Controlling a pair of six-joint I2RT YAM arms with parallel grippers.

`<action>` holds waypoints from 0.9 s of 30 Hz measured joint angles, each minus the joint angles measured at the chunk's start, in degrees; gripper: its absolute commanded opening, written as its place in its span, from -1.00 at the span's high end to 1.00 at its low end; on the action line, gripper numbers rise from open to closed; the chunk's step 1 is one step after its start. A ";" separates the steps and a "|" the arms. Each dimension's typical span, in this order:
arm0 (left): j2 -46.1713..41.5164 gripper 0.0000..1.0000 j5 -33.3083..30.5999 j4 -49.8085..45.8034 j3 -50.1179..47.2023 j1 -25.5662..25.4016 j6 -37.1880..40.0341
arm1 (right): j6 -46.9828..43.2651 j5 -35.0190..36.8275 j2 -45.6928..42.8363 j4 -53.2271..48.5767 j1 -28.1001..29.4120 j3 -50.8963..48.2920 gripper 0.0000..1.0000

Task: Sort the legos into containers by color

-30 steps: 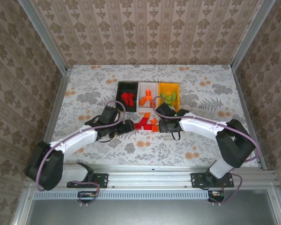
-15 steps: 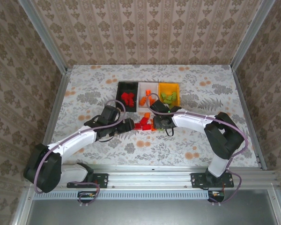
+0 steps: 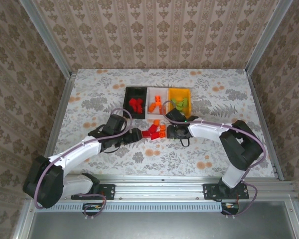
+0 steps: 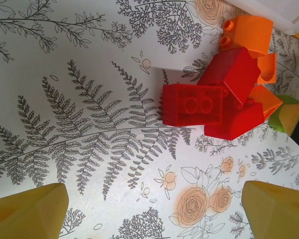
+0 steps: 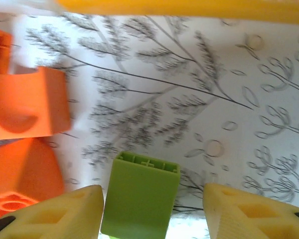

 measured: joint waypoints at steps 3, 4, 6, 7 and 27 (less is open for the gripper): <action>0.00 -0.84 0.00 0.07 -0.02 0.00 0.00 | 0.20 -1.29 -0.70 0.63 -1.55 -1.16 -0.10; 0.00 -0.84 0.02 0.15 -0.11 0.00 0.00 | 0.20 -1.51 -0.68 0.90 -1.64 -1.14 -0.11; 0.00 -0.84 0.02 0.24 -0.33 0.00 0.00 | 0.20 -1.77 -0.57 1.14 -1.62 -1.14 -0.10; 0.00 -0.84 0.02 0.22 -0.46 0.00 0.02 | 0.17 -1.81 -0.31 1.29 -1.53 -1.14 -0.10; -3.34 -0.85 -0.46 -1.53 -1.36 0.02 0.00 | -7.06 6.21 -1.11 -7.32 -6.95 16.39 0.31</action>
